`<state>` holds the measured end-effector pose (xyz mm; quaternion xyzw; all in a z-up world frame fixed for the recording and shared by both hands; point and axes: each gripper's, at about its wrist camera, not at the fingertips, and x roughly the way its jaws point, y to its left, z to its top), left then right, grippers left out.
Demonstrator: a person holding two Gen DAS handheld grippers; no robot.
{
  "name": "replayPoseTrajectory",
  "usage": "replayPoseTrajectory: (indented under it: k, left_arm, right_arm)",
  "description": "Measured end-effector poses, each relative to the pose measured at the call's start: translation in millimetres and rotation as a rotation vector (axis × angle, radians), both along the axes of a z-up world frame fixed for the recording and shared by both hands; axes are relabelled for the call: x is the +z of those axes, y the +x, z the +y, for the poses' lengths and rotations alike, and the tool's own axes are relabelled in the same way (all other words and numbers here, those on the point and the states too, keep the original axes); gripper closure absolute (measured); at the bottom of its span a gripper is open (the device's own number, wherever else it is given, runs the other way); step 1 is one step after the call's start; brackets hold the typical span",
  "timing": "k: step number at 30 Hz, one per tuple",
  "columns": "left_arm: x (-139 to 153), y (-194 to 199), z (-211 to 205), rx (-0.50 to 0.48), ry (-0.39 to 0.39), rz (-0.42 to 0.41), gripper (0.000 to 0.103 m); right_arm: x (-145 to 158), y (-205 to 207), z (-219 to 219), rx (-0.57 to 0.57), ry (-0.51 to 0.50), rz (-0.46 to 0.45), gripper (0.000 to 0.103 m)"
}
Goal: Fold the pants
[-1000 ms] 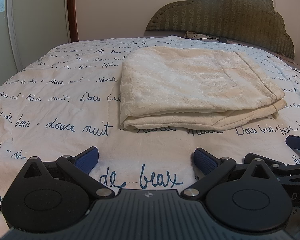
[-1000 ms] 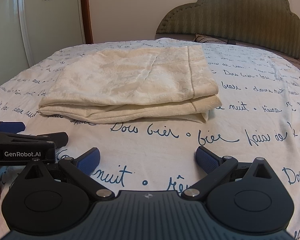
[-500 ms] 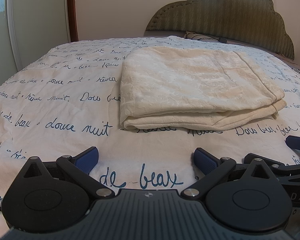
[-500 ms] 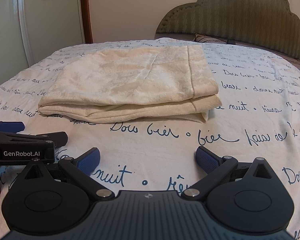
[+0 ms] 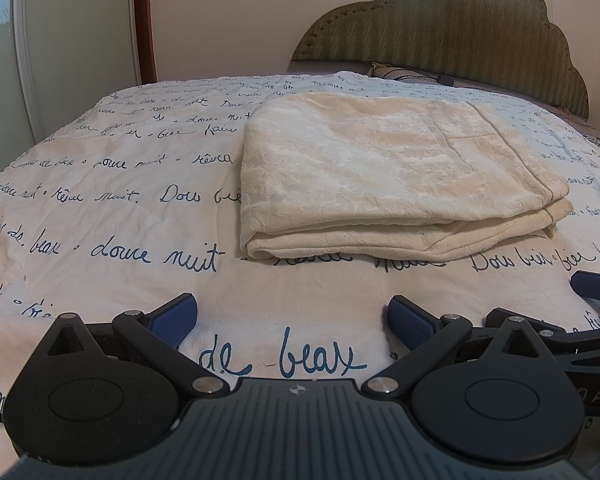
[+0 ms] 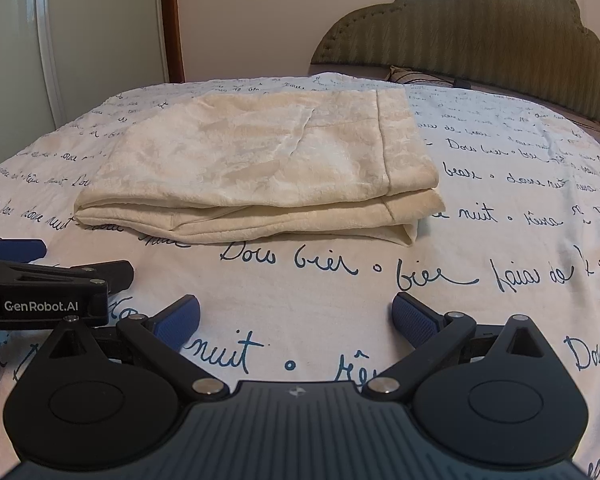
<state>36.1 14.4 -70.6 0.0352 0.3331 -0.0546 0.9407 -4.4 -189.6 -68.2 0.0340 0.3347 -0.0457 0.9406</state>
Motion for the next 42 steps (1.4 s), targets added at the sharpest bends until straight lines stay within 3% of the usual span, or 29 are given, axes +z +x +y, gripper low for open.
replayPoseTrajectory:
  k: [42]
  left_arm:
    - [0.3, 0.2, -1.0, 0.004, 0.000, 0.009, 0.000]
  right_arm:
    - [1.7, -1.5, -1.4, -0.016, -0.011, -0.011, 0.000]
